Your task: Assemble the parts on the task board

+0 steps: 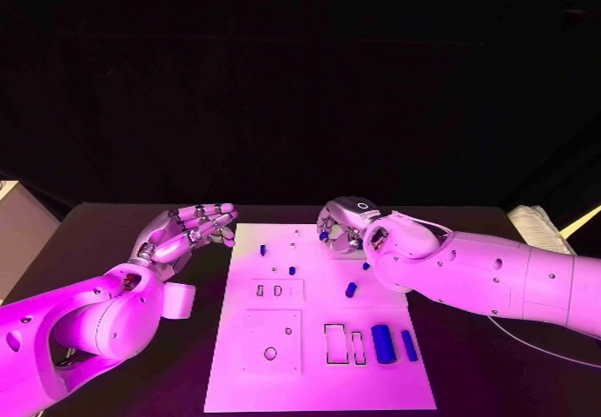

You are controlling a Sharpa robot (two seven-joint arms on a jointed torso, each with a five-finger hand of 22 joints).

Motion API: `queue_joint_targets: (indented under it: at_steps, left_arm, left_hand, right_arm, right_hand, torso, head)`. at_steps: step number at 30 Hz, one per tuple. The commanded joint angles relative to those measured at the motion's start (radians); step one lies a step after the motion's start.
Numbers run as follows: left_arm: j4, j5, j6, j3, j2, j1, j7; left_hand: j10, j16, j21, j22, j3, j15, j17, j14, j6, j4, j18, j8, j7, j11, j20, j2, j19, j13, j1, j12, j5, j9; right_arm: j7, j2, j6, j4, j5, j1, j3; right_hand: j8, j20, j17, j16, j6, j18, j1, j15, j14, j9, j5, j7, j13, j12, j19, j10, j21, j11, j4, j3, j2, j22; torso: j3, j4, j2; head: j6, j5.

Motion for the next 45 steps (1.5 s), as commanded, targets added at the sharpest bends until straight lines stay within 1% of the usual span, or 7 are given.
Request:
queue_joint_targets:
  at_steps: [1, 6, 8, 12, 16, 37, 45]
  left_arm:
    - [0.001, -0.002, 0.019, 0.001, 0.001, 0.003, 0.0]
    - [0.002, -0.002, 0.019, 0.001, 0.003, 0.004, -0.002]
    - [0.002, -0.002, 0.02, 0.001, 0.004, 0.005, -0.003]
    - [0.003, -0.002, 0.021, 0.001, 0.006, 0.006, -0.004]
    - [0.004, -0.002, 0.022, 0.001, 0.008, 0.007, -0.005]
    - [0.005, -0.002, 0.023, 0.001, 0.012, 0.013, -0.008]
    - [0.006, -0.002, 0.023, 0.001, 0.011, 0.017, -0.01]
  left_hand:
    - [-0.007, 0.003, 0.005, 0.001, 0.001, 0.002, 0.001, -0.007, -0.006, -0.007, 0.013, 0.002, 0.005, -0.001, -0.002, 0.006, -0.006, -0.001, -0.003, -0.001, -0.004, -0.001]
    - [-0.008, 0.005, 0.006, 0.001, 0.002, 0.002, 0.001, -0.008, -0.006, -0.008, 0.013, 0.002, 0.005, -0.001, -0.002, 0.006, -0.007, -0.001, -0.002, -0.001, -0.004, -0.001]
    - [-0.008, 0.005, 0.006, 0.001, 0.002, 0.002, 0.001, -0.008, -0.006, -0.008, 0.013, 0.002, 0.005, -0.001, -0.002, 0.006, -0.007, -0.001, -0.002, -0.001, -0.004, -0.001]
    - [-0.008, 0.005, 0.006, 0.001, 0.002, 0.002, 0.001, -0.008, -0.006, -0.008, 0.013, 0.002, 0.005, -0.001, -0.002, 0.006, -0.007, -0.001, -0.002, -0.001, -0.004, -0.001]
    - [-0.008, 0.005, 0.006, 0.001, 0.002, 0.002, 0.001, -0.008, -0.006, -0.008, 0.013, 0.002, 0.005, -0.001, -0.002, 0.006, -0.007, -0.001, -0.002, -0.001, -0.004, -0.001]
    - [-0.01, 0.008, 0.009, 0.003, 0.003, 0.002, 0.001, -0.01, -0.006, -0.011, 0.013, 0.003, 0.005, -0.001, -0.002, 0.006, -0.008, -0.001, -0.001, -0.002, -0.004, -0.001]
    - [-0.011, 0.009, 0.01, 0.004, 0.004, 0.002, 0.001, -0.01, -0.006, -0.011, 0.013, 0.003, 0.005, -0.001, -0.002, 0.007, -0.009, -0.001, 0.0, -0.002, -0.004, -0.001]
  right_arm:
    - [-0.026, 0.024, -0.035, -0.021, -0.006, 0.003, 0.002]
    - [-0.025, 0.068, -0.037, -0.061, -0.006, 0.005, 0.003]
    - [-0.023, 0.084, -0.037, -0.076, -0.006, 0.006, 0.003]
    - [-0.02, 0.111, -0.037, -0.098, -0.005, 0.005, 0.003]
    - [-0.019, 0.132, -0.035, -0.115, -0.004, 0.005, 0.003]
    - [-0.008, 0.183, -0.027, -0.176, 0.002, 0.002, 0.003]
    - [-0.004, 0.193, -0.016, -0.189, 0.007, -0.002, 0.003]
  right_hand:
    - [0.001, -0.008, 0.0, 0.004, -0.001, -0.012, 0.02, -0.006, 0.04, 0.001, 0.0, 0.003, 0.053, 0.002, 0.045, 0.049, 0.004, -0.05, -0.006, -0.001, 0.027, 0.107]
    - [0.0, -0.008, 0.0, 0.004, -0.005, -0.012, 0.02, -0.005, 0.04, 0.003, 0.0, 0.005, 0.055, 0.0, 0.045, 0.045, 0.004, -0.049, -0.007, 0.0, 0.027, 0.107]
    - [-0.001, -0.008, 0.0, 0.004, -0.008, -0.012, 0.019, -0.004, 0.04, 0.004, 0.0, 0.005, 0.056, -0.001, 0.045, 0.043, 0.005, -0.048, -0.008, 0.001, 0.027, 0.109]
    - [-0.001, -0.008, 0.0, 0.004, -0.008, -0.012, 0.019, -0.004, 0.04, 0.004, 0.0, 0.005, 0.056, -0.001, 0.045, 0.043, 0.005, -0.048, -0.008, 0.001, 0.027, 0.109]
    - [-0.002, -0.007, 0.001, 0.005, -0.01, -0.012, 0.018, -0.004, 0.04, 0.005, -0.001, 0.006, 0.058, -0.003, 0.045, 0.041, 0.004, -0.047, -0.009, 0.002, 0.027, 0.109]
    - [-0.003, -0.006, -0.001, 0.004, -0.013, -0.012, 0.016, -0.003, 0.039, 0.007, -0.001, 0.008, 0.06, -0.004, 0.044, 0.039, 0.004, -0.046, -0.009, 0.003, 0.027, 0.108]
    - [-0.003, -0.006, -0.002, 0.004, -0.015, -0.012, 0.015, -0.002, 0.039, 0.009, -0.003, 0.008, 0.061, -0.005, 0.043, 0.037, 0.002, -0.045, -0.009, 0.003, 0.026, 0.106]
  torso:
    - [-0.0021, 0.0038, 0.003]
    - [-0.004, 0.0066, 0.004]
    - [-0.003, 0.0066, 0.006]
    - [-0.0047, 0.0098, 0.007]
    - [-0.0045, 0.0091, 0.007]
    - [-0.0064, 0.012, 0.01]
    - [-0.0061, 0.0123, 0.012]
  head:
    - [0.002, -0.002]
    - [0.003, -0.003]
    - [0.004, -0.002]
    - [0.004, -0.005]
    - [0.003, -0.003]
    - [0.001, 0.001]
    - [-0.003, 0.004]
